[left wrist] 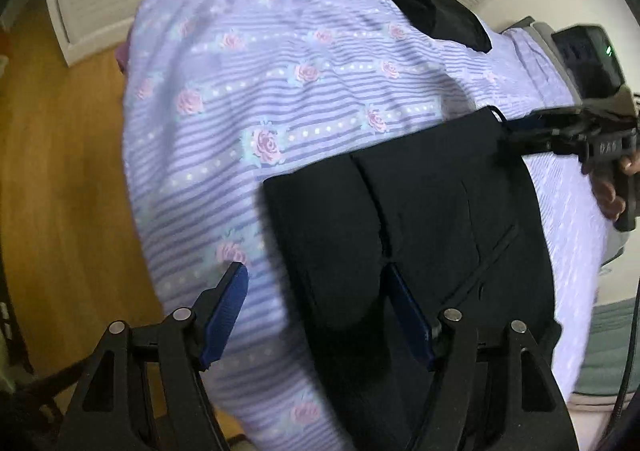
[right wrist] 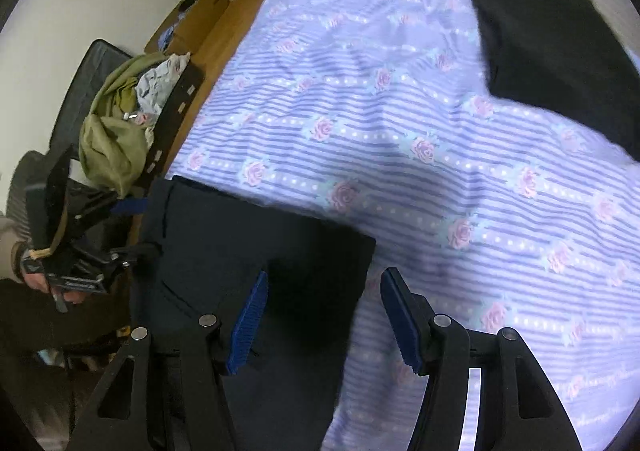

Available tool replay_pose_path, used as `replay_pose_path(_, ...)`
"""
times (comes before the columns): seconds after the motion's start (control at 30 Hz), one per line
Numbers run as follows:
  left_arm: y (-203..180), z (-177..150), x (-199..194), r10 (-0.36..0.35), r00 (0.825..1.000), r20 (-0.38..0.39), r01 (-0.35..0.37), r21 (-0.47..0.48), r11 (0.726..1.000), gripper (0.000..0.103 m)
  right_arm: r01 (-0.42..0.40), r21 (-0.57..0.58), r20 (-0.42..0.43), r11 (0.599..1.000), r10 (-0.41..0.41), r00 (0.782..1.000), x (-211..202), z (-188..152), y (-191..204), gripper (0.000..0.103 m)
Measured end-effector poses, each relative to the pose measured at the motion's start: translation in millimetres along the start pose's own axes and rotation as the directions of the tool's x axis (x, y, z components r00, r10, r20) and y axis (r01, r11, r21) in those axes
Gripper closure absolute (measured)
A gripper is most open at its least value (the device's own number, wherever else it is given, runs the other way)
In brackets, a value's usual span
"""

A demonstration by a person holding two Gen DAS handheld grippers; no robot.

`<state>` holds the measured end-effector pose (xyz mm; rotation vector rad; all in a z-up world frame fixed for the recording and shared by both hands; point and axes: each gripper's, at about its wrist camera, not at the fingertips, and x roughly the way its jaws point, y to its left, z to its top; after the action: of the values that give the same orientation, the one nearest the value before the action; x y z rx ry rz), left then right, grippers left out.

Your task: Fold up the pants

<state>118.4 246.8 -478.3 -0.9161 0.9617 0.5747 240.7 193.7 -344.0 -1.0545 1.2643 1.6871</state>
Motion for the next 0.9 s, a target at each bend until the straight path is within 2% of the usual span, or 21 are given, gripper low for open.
replay_pose_path(0.17, 8.0, 12.1, 15.0, -0.078, 0.997, -0.007, 0.078, -0.035, 0.996, 0.019, -0.091, 0.018, -0.085, 0.996, 0.092, 0.992, 27.0, -0.1, -11.5, 0.043)
replay_pose_path(0.23, 7.7, 14.1, 16.4, -0.084, 0.996, 0.001, 0.084, -0.033, 0.996, 0.018, -0.138, 0.037, -0.099, 0.990, 0.141, 0.985, 37.9, 1.1, -15.6, 0.043)
replay_pose_path(0.37, 4.9, 19.4, 21.0, -0.078, 0.996, 0.031, 0.079, -0.011, 0.997, 0.017, -0.184, 0.052, -0.106, 0.981, 0.189, 0.976, 53.8, 5.1, -21.1, 0.041)
replay_pose_path(0.4, 5.5, 20.3, 21.6, -0.081, 0.996, 0.034, 0.081, -0.011, 0.997, 0.019, -0.197, 0.055, -0.105, 0.979, 0.202, 0.974, 56.3, 6.6, -21.3, 0.041)
replay_pose_path(0.47, 4.0, 18.5, 18.6, -0.080, 0.996, 0.041, 0.080, 0.005, 0.997, 0.029, -0.213, 0.050, -0.107, 0.976, 0.217, 0.970, 56.7, 7.5, -21.0, 0.043)
replay_pose_path(0.53, -0.4, 18.4, 14.4, -0.073, 0.996, 0.053, 0.071, 0.037, 0.997, 0.043, -0.226, 0.054, -0.102, 0.973, 0.230, 0.968, 52.5, 7.1, -21.0, 0.053)
replay_pose_path(0.63, -8.8, 16.5, -0.2, -0.059, 0.994, 0.092, 0.050, 0.093, 0.994, 0.054, -0.216, 0.000, -0.090, 0.976, 0.215, 0.972, 36.6, 7.9, -8.6, 0.064)
replay_pose_path(0.8, -25.5, 7.9, -30.1, -0.053, 0.985, 0.163, 0.025, 0.168, 0.986, 0.065, -0.193, -0.137, -0.055, 0.972, 0.187, 0.981, -3.4, 7.6, 34.2, 0.077)
replay_pose_path(0.9, -41.8, -4.4, -55.3, -0.052, 0.971, 0.235, -0.001, 0.221, 0.975, 0.065, -0.155, -0.196, -0.026, 0.968, 0.152, 0.988, -30.6, -1.3, 57.8, 0.080)
